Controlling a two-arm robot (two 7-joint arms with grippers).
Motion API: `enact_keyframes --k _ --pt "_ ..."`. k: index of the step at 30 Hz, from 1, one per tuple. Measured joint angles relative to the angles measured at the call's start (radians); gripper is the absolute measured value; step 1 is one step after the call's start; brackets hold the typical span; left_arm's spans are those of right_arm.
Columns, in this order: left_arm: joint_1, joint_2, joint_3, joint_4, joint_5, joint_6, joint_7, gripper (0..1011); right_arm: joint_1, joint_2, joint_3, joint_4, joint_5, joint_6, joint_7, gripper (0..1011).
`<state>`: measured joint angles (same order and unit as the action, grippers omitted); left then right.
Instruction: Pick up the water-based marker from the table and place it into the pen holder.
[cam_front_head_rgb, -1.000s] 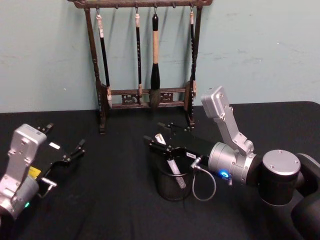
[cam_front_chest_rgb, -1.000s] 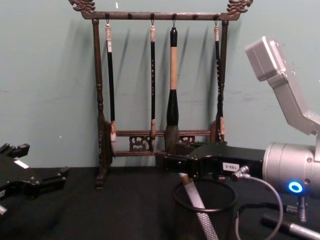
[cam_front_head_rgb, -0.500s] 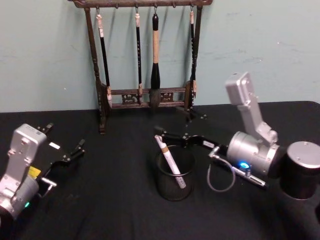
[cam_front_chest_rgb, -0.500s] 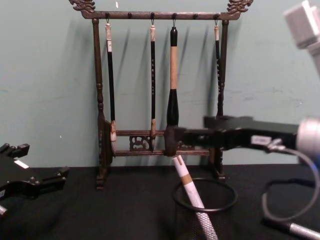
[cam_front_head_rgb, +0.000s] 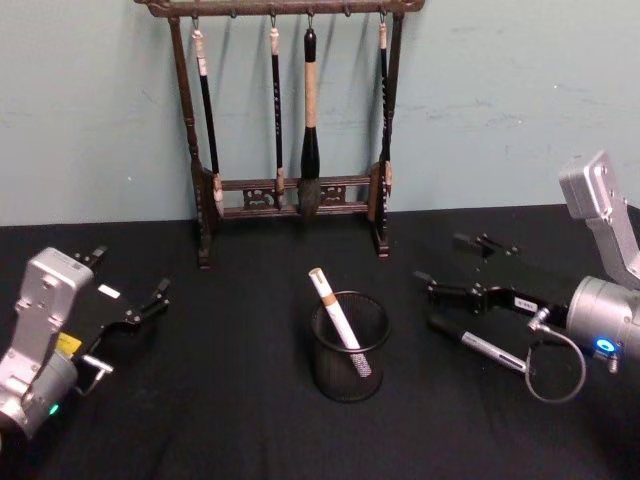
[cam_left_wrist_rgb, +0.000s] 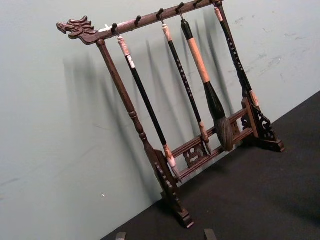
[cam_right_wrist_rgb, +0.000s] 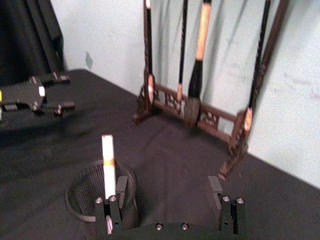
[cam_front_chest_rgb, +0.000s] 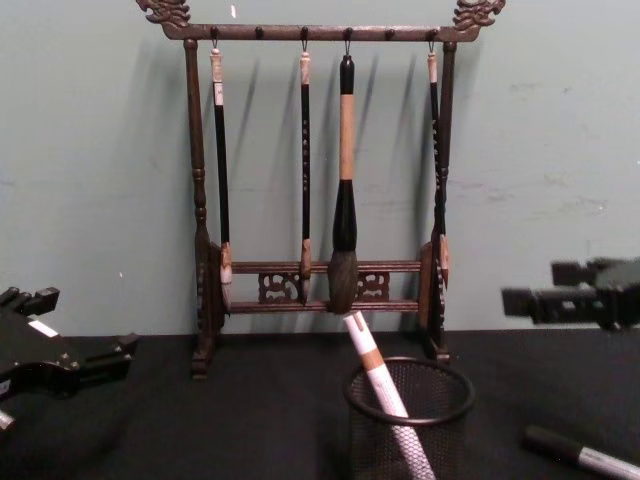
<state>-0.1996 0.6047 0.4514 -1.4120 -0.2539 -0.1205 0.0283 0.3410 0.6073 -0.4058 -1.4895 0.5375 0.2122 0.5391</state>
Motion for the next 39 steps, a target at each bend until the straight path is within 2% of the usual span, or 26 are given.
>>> enact_keyframes --k 6,10,14,17,22,28,32,39 --pt "0.000 0.000 0.000 0.000 0.000 0.000 0.000 1006 -0.003 0.013 -0.012 0.044 -0.011 0.008 -0.012 1002" --pt "0.000 0.000 0.000 0.000 0.000 0.000 0.000 1006 0.012 -0.010 -0.028 0.111 -0.059 0.018 -0.049 1002" --pt "0.000 0.000 0.000 0.000 0.000 0.000 0.000 1008 0.026 -0.014 -0.038 0.134 -0.076 0.034 -0.045 1002" --pt "0.000 0.000 0.000 0.000 0.000 0.000 0.000 1008 0.059 -0.014 -0.067 0.175 -0.110 0.063 0.003 1003" --pt "0.000 0.000 0.000 0.000 0.000 0.000 0.000 1008 0.081 -0.017 -0.084 0.207 -0.133 0.065 0.022 1002" --pt "0.000 0.000 0.000 0.000 0.000 0.000 0.000 1008 0.106 -0.029 -0.104 0.259 -0.203 0.014 0.043 1002" --pt "0.000 0.000 0.000 0.000 0.000 0.000 0.000 1008 0.129 -0.043 -0.110 0.309 -0.226 0.006 0.081 1003" --pt "0.000 0.000 0.000 0.000 0.000 0.000 0.000 1006 0.138 -0.049 -0.118 0.327 -0.245 0.021 0.092 1002"
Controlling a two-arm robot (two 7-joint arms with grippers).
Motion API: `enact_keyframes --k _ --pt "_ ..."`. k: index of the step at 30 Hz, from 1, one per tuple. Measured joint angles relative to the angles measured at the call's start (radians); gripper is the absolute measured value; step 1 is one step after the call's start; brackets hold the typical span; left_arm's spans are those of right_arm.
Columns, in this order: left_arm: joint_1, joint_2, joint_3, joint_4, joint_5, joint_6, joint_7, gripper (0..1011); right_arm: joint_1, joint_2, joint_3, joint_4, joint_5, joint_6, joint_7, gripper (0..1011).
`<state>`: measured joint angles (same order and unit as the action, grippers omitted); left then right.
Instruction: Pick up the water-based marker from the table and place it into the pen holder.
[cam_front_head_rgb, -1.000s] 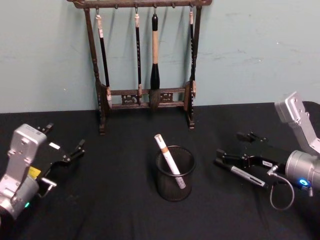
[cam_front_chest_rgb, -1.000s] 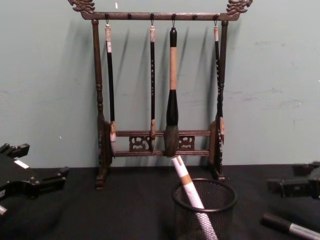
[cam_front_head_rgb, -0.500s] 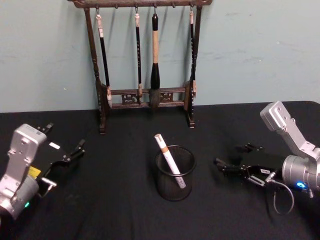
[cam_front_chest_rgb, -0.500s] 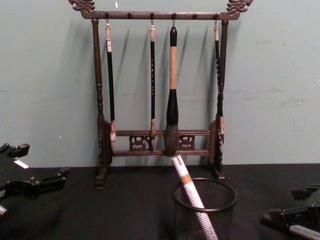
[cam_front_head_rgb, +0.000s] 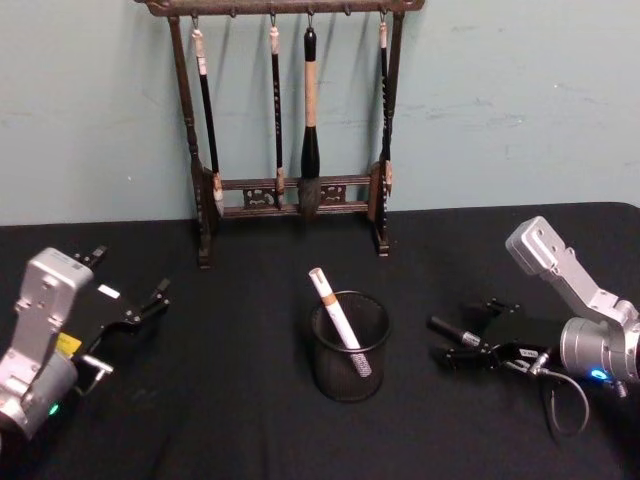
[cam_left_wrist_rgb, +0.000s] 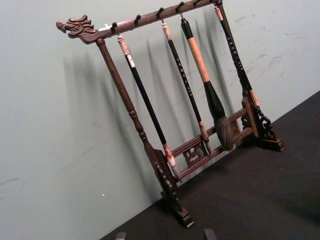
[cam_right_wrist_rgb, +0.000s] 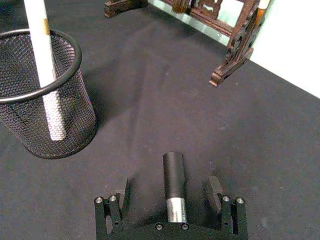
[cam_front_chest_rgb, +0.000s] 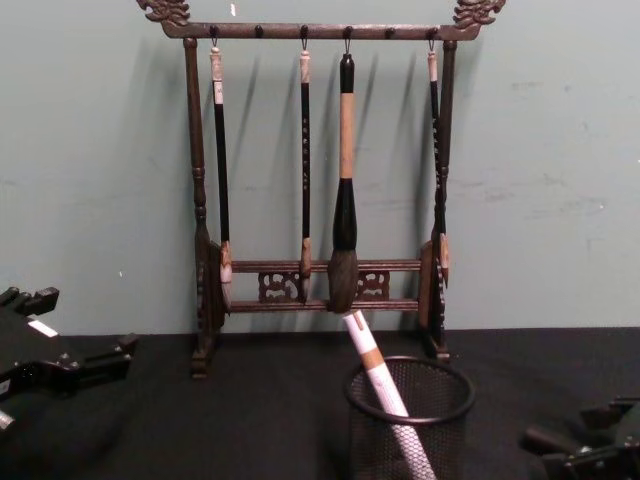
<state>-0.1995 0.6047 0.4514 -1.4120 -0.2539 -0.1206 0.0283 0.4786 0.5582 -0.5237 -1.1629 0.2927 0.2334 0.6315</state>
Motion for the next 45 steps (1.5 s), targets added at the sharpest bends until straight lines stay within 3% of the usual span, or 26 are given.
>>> enact_keyframes --k 27,28,29,31,33,34,35,39,45 --pt "0.000 0.000 0.000 0.000 0.000 0.000 0.000 1008 0.000 -0.012 0.000 0.010 -0.013 0.026 0.006 1003" --pt "0.000 0.000 0.000 0.000 0.000 0.000 0.000 1006 0.000 -0.012 0.000 0.010 -0.013 0.026 0.006 903" --pt "0.000 0.000 0.000 0.000 0.000 0.000 0.000 1006 0.000 -0.012 0.000 0.010 -0.013 0.026 0.006 903" --pt "0.000 0.000 0.000 0.000 0.000 0.000 0.000 1008 0.000 -0.012 -0.001 0.010 -0.013 0.025 0.006 758" --pt "0.000 0.000 0.000 0.000 0.000 0.000 0.000 1008 0.000 -0.012 -0.001 0.010 -0.013 0.025 0.006 758" --pt "0.000 0.000 0.000 0.000 0.000 0.000 0.000 1006 0.000 -0.012 -0.001 0.010 -0.013 0.025 0.006 561" --pt "0.000 0.000 0.000 0.000 0.000 0.000 0.000 1006 0.000 -0.012 -0.001 0.010 -0.013 0.025 0.006 561" --pt "0.000 0.000 0.000 0.000 0.000 0.000 0.000 1008 0.000 -0.012 -0.001 0.010 -0.012 0.024 0.006 229" --pt "0.000 0.000 0.000 0.000 0.000 0.000 0.000 1008 0.000 -0.012 -0.001 0.010 -0.011 0.024 0.006 227"
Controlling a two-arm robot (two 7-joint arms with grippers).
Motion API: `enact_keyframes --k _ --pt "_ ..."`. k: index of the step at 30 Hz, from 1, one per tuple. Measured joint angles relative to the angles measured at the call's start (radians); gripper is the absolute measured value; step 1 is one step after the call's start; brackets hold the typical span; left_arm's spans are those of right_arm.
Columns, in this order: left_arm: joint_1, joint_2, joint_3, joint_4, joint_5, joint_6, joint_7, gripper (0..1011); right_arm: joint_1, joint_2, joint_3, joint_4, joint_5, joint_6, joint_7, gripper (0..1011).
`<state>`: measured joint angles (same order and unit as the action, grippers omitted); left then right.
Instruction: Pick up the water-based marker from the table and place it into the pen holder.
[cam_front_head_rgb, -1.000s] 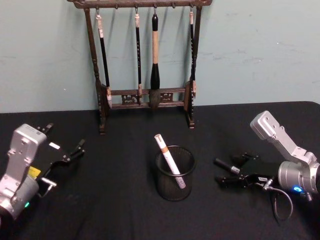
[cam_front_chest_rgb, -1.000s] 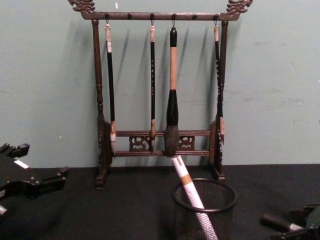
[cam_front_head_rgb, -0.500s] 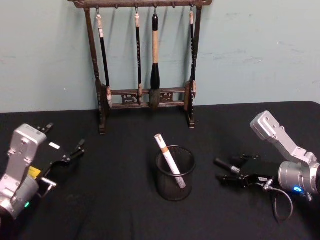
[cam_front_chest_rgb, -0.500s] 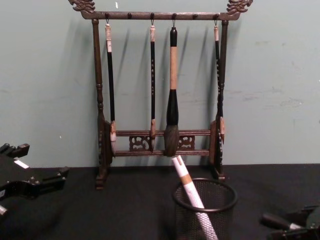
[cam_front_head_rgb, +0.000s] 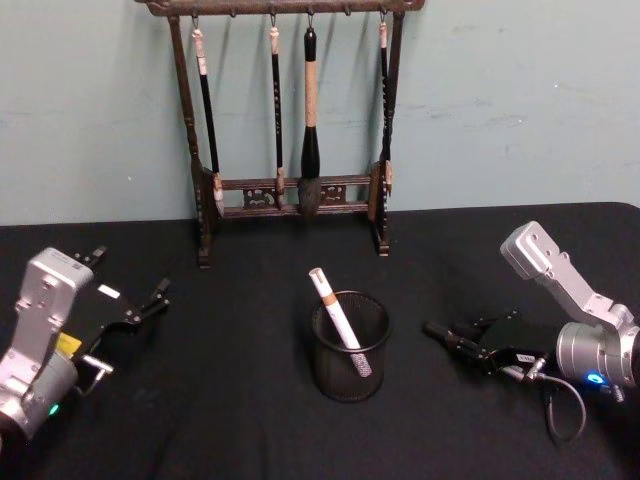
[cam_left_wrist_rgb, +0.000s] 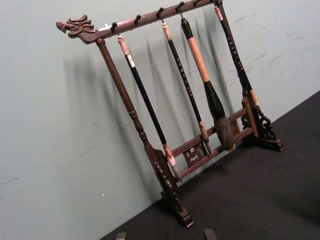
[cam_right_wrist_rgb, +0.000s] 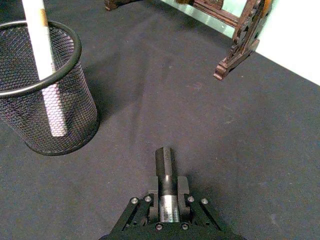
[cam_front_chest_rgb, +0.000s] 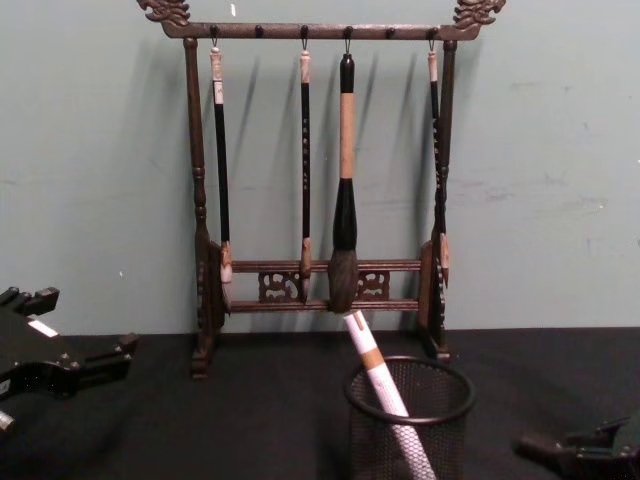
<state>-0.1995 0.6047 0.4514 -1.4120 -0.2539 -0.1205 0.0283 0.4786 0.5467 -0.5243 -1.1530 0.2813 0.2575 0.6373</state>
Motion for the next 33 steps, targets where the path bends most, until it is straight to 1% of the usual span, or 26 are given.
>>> enact_keyframes --k 6,9,12,15,20,21,22,23,25,26,28,29,30,31,32,33 --pt "0.000 0.000 0.000 0.000 0.000 0.000 0.000 1008 -0.001 -0.001 0.002 0.000 0.005 0.002 0.001 227" --pt "0.000 0.000 0.000 0.000 0.000 0.000 0.000 1008 -0.003 0.000 0.009 -0.009 0.016 0.004 0.002 227" --pt "0.000 0.000 0.000 0.000 0.000 0.000 0.000 1006 -0.009 0.003 0.023 -0.034 0.028 0.000 -0.005 227" --pt "0.000 0.000 0.000 0.000 0.000 0.000 0.000 1006 -0.028 0.004 0.048 -0.087 0.052 -0.025 -0.028 227" --pt "0.000 0.000 0.000 0.000 0.000 0.000 0.000 1008 -0.081 -0.014 0.109 -0.189 0.115 -0.125 -0.068 227" --pt "0.000 0.000 0.000 0.000 0.000 0.000 0.000 1008 -0.081 -0.014 0.109 -0.189 0.115 -0.125 -0.068 227" --pt "0.000 0.000 0.000 0.000 0.000 0.000 0.000 1008 -0.094 -0.030 0.126 -0.230 0.146 -0.166 -0.075 227" --pt "0.000 0.000 0.000 0.000 0.000 0.000 0.000 1006 -0.094 -0.030 0.126 -0.230 0.146 -0.166 -0.075 227" --pt "0.000 0.000 0.000 0.000 0.000 0.000 0.000 1008 -0.091 -0.058 0.125 -0.242 0.168 -0.196 -0.075 227" --pt "0.000 0.000 0.000 0.000 0.000 0.000 0.000 1008 -0.091 -0.058 0.125 -0.242 0.168 -0.196 -0.075 227" --pt "0.000 0.000 0.000 0.000 0.000 0.000 0.000 1006 -0.059 -0.121 0.095 -0.213 0.193 -0.236 -0.066 227" --pt "0.000 0.000 0.000 0.000 0.000 0.000 0.000 1006 -0.047 -0.141 0.082 -0.194 0.196 -0.245 -0.062 227" --pt "0.000 0.000 0.000 0.000 0.000 0.000 0.000 1006 -0.043 -0.148 0.078 -0.188 0.197 -0.248 -0.060 227" --pt "0.000 0.000 0.000 0.000 0.000 0.000 0.000 1006 -0.029 -0.168 0.065 -0.164 0.200 -0.256 -0.055 227" --pt "0.000 0.000 0.000 0.000 0.000 0.000 0.000 1008 -0.022 -0.178 0.058 -0.151 0.201 -0.260 -0.052 227" --pt "0.000 0.000 0.000 0.000 0.000 0.000 0.000 1008 -0.022 -0.178 0.058 -0.151 0.201 -0.260 -0.052 227"
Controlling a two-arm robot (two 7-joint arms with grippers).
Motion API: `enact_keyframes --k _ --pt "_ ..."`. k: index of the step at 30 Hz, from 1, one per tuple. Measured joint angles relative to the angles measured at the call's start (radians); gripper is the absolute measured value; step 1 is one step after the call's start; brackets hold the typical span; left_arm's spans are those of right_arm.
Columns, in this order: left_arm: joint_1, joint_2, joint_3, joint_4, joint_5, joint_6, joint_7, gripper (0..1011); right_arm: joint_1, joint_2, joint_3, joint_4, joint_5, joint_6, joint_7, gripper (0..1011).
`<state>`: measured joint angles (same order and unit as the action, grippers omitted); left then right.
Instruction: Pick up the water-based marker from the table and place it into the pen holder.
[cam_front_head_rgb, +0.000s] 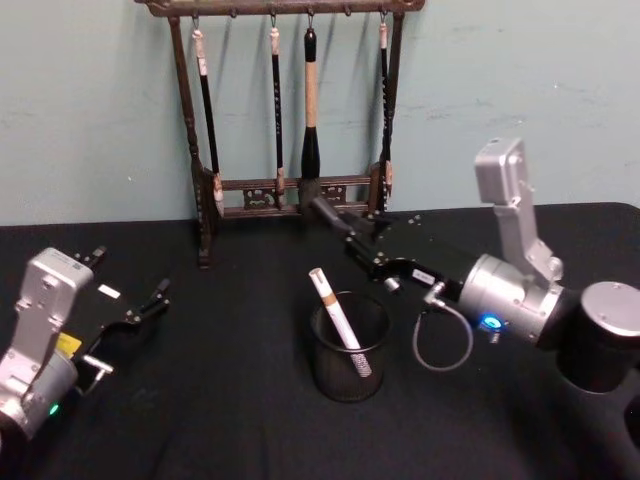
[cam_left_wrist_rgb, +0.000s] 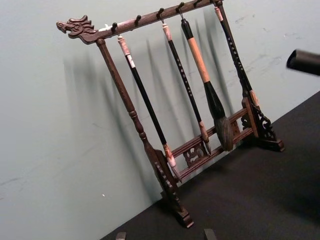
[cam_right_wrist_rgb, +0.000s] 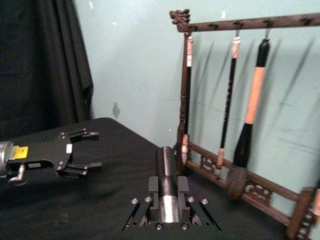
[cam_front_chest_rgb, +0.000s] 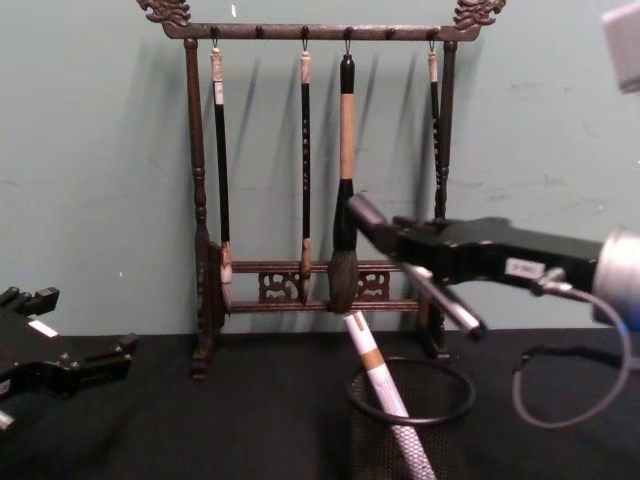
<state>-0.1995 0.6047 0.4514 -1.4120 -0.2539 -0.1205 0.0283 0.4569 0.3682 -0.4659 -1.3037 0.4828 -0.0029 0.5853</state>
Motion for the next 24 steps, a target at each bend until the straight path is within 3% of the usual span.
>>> enact_keyframes --k 1,8,15,24 --pt "0.000 0.000 0.000 0.000 0.000 0.000 0.000 1008 0.016 -0.023 -0.015 0.033 0.004 -0.008 0.008 227" --pt "0.000 0.000 0.000 0.000 0.000 0.000 0.000 1006 0.054 -0.086 -0.055 0.131 0.009 -0.029 0.027 227" --pt "0.000 0.000 0.000 0.000 0.000 0.000 0.000 1008 0.052 -0.104 -0.062 0.166 0.019 -0.040 0.034 227" --pt "0.000 0.000 0.000 0.000 0.000 0.000 0.000 1006 0.034 -0.094 -0.055 0.159 0.031 -0.033 0.032 227"
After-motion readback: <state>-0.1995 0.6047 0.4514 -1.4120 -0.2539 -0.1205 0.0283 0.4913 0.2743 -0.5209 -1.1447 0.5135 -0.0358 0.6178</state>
